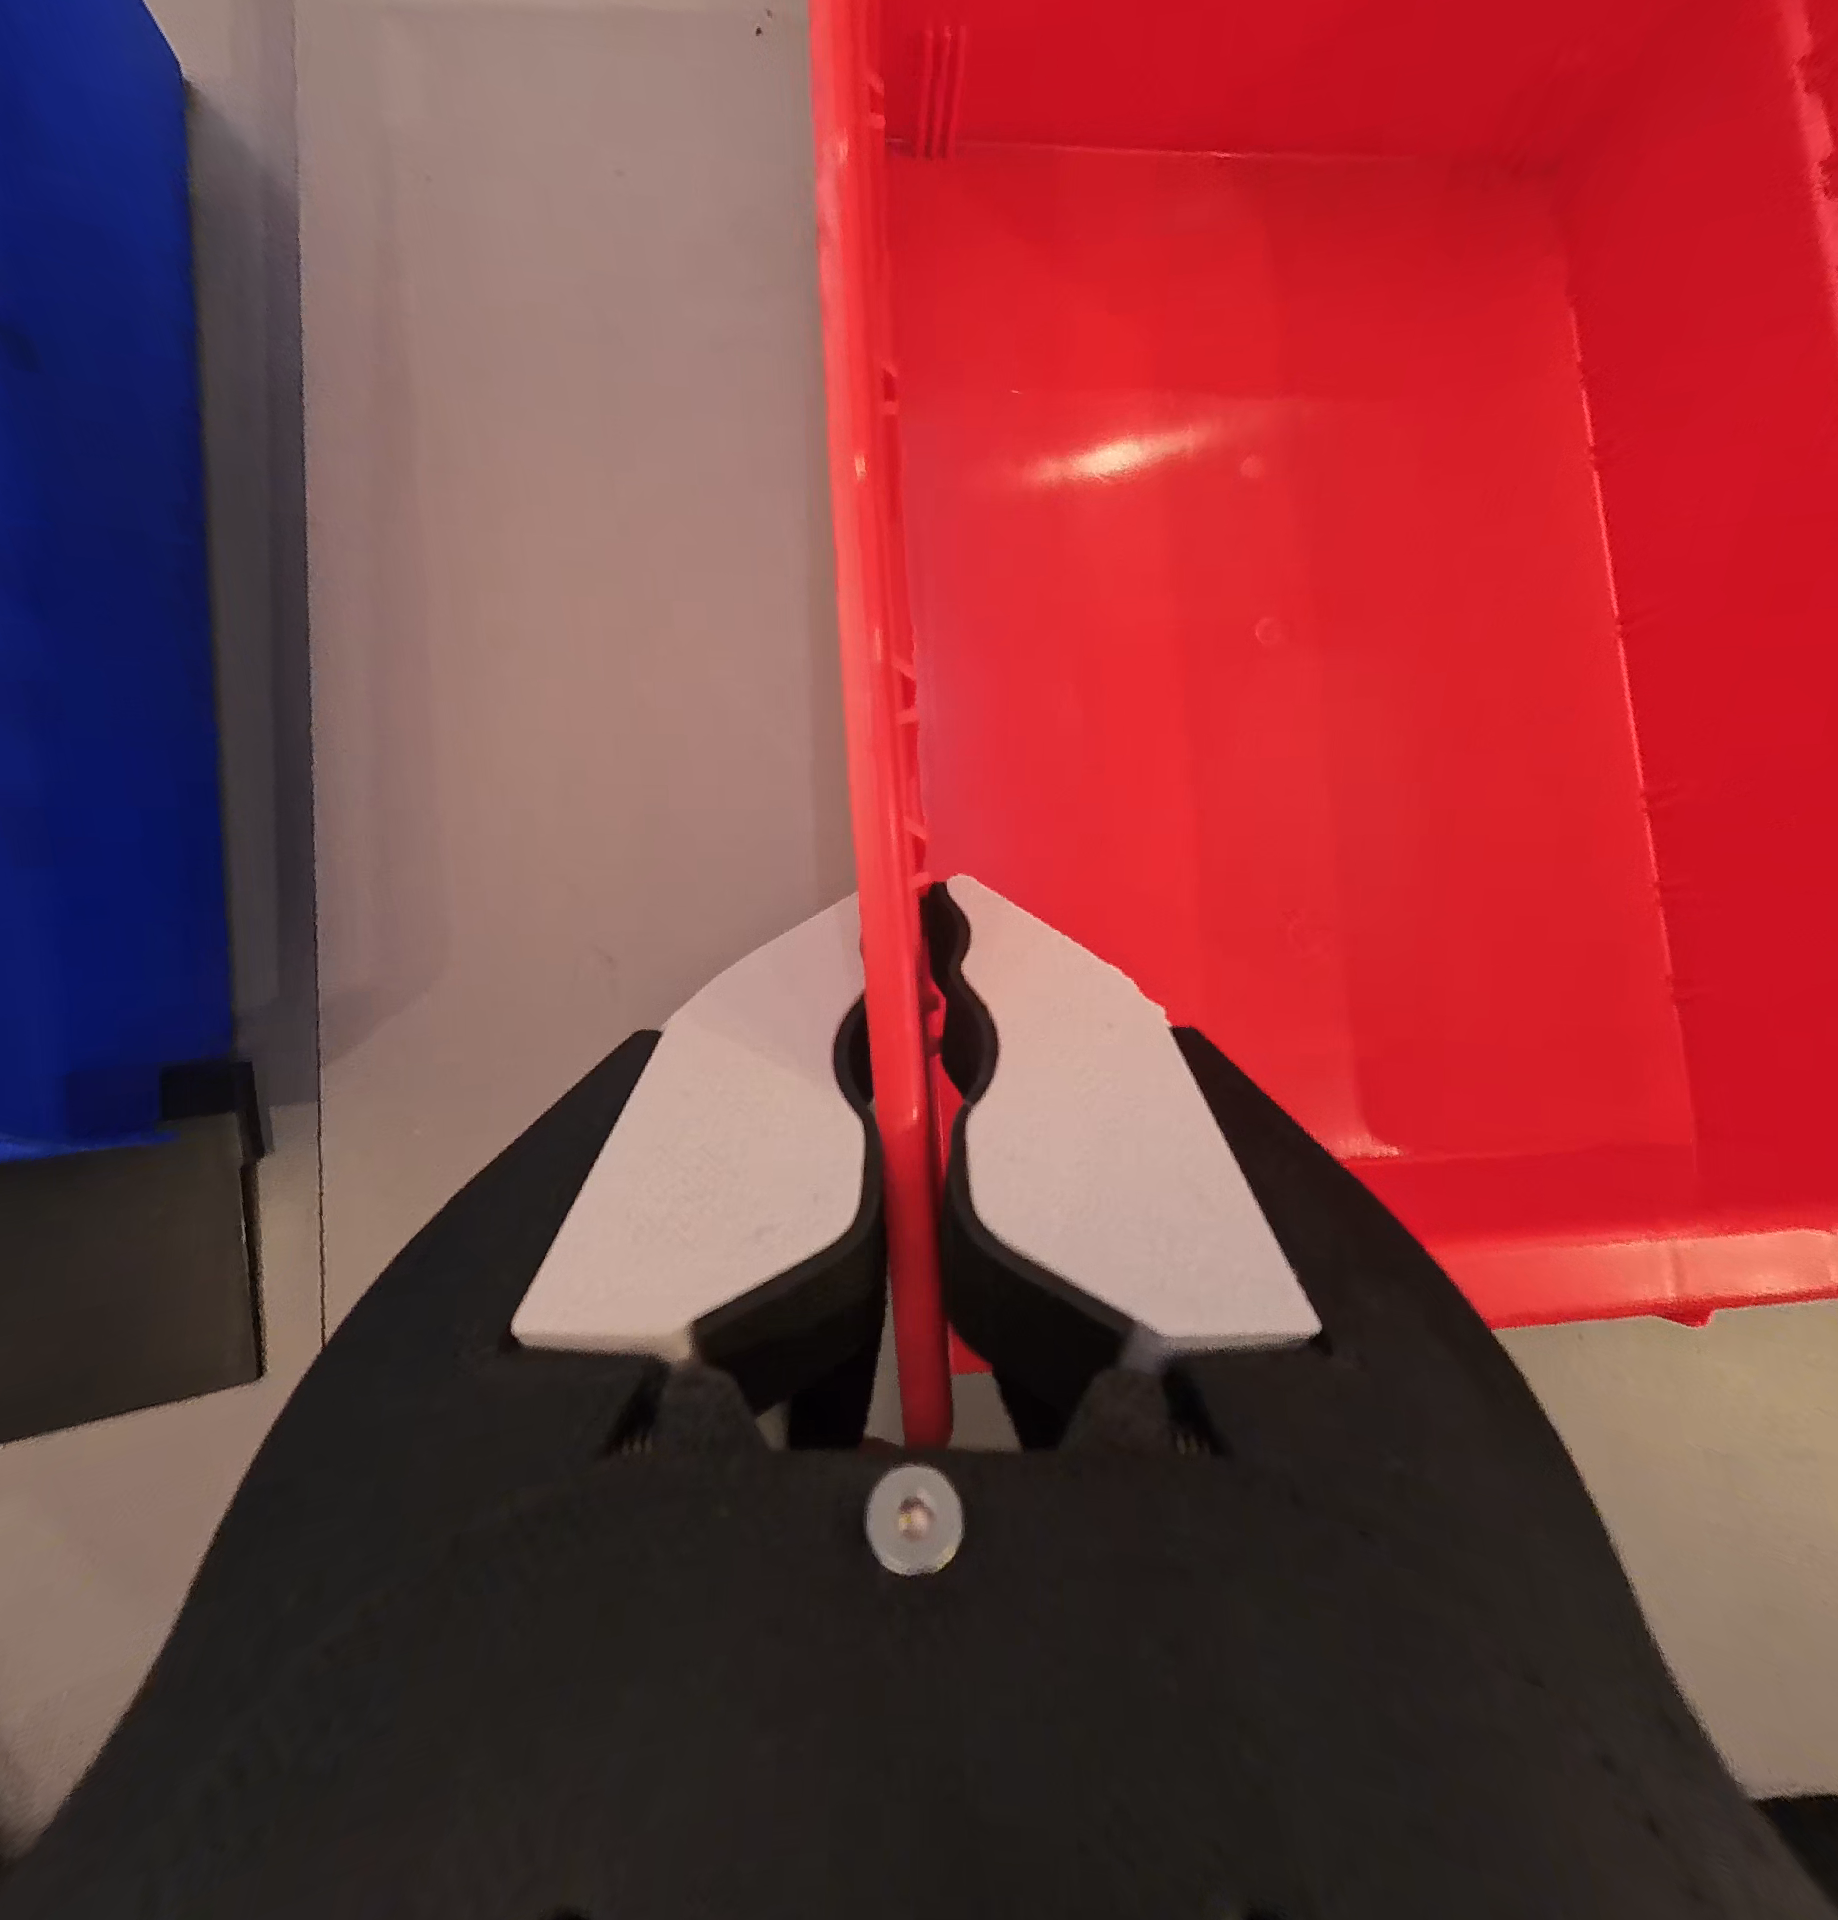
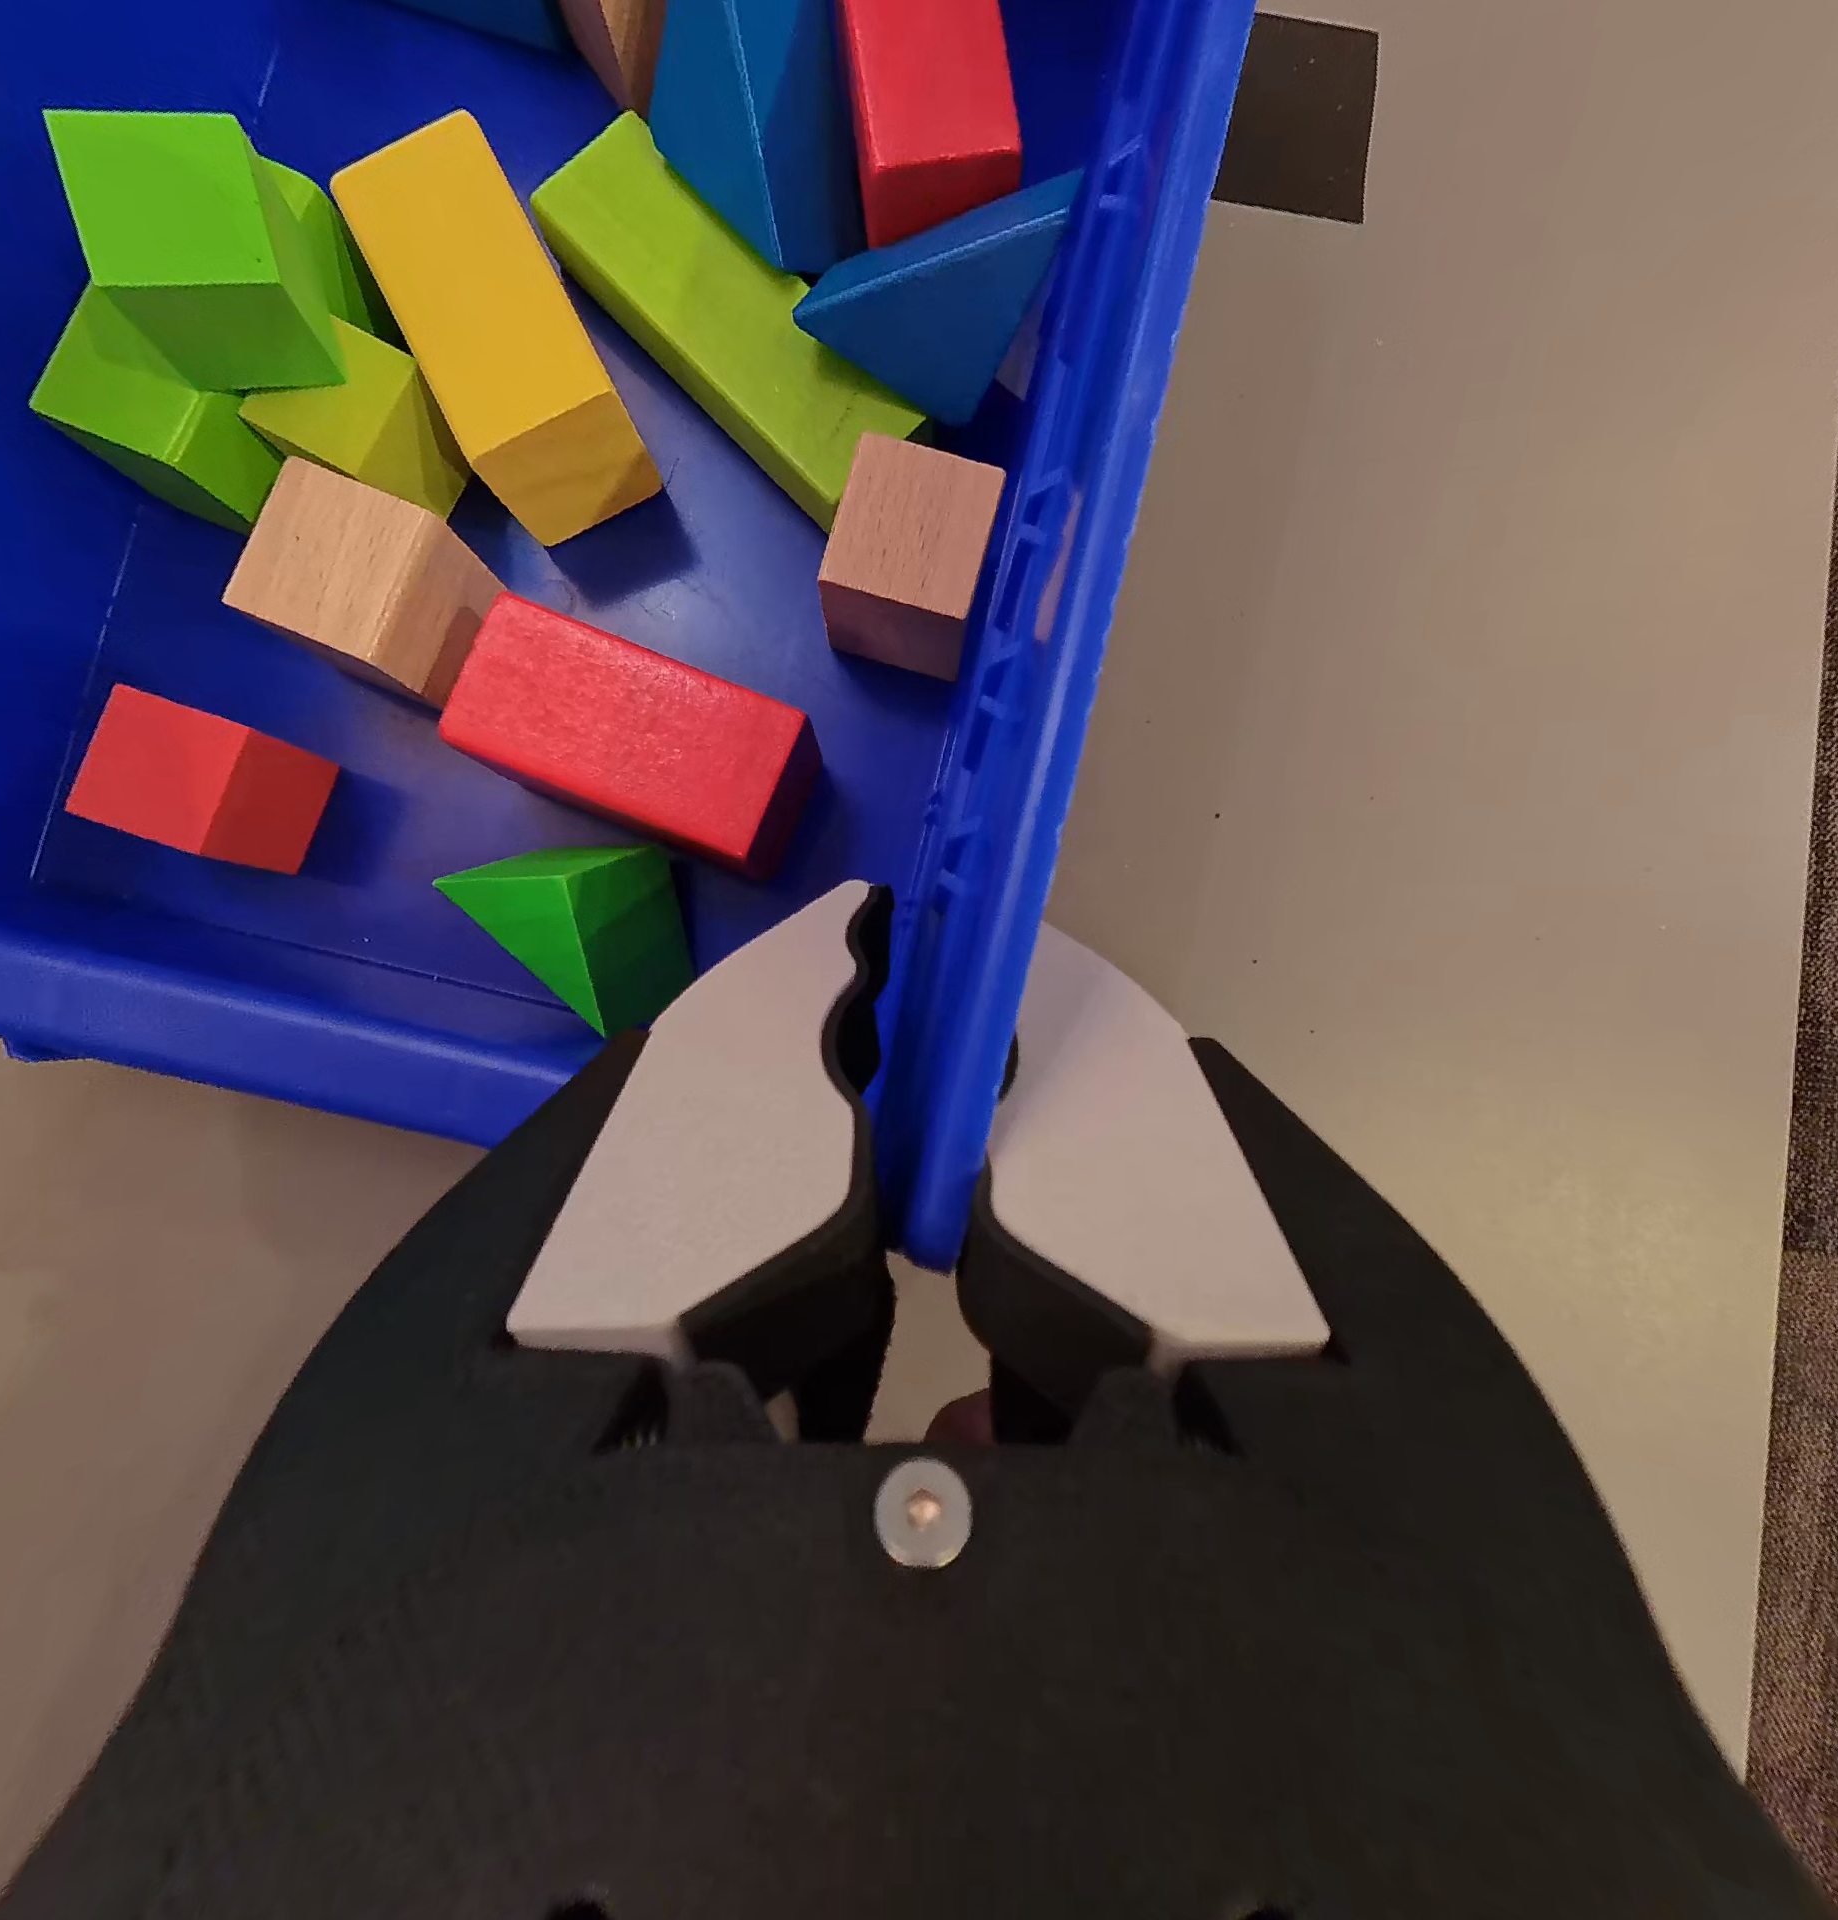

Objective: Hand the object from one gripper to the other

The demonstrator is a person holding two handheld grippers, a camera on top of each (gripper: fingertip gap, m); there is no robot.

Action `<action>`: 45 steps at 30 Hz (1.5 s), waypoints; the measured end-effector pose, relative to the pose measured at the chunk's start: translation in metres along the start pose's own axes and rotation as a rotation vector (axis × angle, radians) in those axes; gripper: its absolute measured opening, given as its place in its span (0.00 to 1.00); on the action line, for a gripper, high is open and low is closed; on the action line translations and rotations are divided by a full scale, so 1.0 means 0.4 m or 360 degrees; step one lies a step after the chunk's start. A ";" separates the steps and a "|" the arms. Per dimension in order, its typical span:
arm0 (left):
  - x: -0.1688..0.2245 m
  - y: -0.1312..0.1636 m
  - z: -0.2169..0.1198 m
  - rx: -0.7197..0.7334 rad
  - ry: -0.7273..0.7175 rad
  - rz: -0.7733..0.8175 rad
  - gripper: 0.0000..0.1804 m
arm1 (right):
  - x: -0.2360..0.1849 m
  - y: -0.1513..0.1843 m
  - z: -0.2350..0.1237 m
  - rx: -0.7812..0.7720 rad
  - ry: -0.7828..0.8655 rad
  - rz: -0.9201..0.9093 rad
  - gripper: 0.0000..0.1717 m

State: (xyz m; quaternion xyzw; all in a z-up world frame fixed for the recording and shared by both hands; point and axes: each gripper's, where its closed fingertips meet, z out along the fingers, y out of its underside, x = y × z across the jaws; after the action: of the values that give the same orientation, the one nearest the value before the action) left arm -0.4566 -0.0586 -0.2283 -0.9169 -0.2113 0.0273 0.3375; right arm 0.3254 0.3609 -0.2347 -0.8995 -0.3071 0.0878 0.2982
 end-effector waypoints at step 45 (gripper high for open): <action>0.058 0.043 -0.026 -0.0068 0.0204 0.0229 0.03 | 0.002 0.030 0.001 -0.0141 -0.0046 -0.0109 0.04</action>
State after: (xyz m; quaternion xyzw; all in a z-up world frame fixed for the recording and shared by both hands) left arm -0.4271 -0.0671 -0.2290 -0.9366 -0.1233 -0.0118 0.3279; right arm 0.3318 0.3538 -0.2423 -0.8994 -0.3455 0.0768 0.2564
